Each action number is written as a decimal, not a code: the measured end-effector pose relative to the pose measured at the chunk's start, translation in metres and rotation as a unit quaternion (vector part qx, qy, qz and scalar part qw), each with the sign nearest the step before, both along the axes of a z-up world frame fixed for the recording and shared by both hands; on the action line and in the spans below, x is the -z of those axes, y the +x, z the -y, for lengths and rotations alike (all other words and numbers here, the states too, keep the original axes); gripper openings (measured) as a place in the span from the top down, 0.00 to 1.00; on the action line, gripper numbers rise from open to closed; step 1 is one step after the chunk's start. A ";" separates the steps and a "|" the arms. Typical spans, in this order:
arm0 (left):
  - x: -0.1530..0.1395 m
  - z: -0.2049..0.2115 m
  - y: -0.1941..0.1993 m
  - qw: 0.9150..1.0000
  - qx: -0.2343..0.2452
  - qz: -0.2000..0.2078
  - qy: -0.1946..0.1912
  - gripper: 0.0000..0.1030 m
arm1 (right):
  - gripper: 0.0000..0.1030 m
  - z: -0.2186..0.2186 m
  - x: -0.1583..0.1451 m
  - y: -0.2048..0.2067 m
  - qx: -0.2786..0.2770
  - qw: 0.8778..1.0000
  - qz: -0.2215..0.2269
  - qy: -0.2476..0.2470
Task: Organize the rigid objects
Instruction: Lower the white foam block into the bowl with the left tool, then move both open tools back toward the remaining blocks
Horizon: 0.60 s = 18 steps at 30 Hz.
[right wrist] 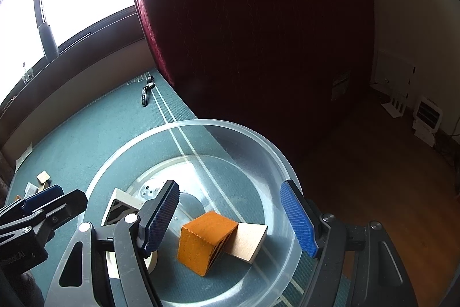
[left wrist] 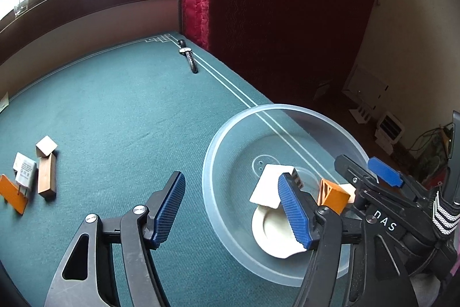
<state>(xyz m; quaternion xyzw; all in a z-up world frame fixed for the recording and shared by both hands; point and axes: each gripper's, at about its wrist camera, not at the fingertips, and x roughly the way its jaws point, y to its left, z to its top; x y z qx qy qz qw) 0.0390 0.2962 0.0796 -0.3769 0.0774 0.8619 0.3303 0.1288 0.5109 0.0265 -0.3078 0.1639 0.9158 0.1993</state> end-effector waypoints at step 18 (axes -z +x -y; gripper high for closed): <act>0.002 0.043 -0.020 0.997 -0.077 -0.012 -0.027 0.31 | 0.21 0.032 -0.008 -0.002 -0.046 0.998 -0.009 0.043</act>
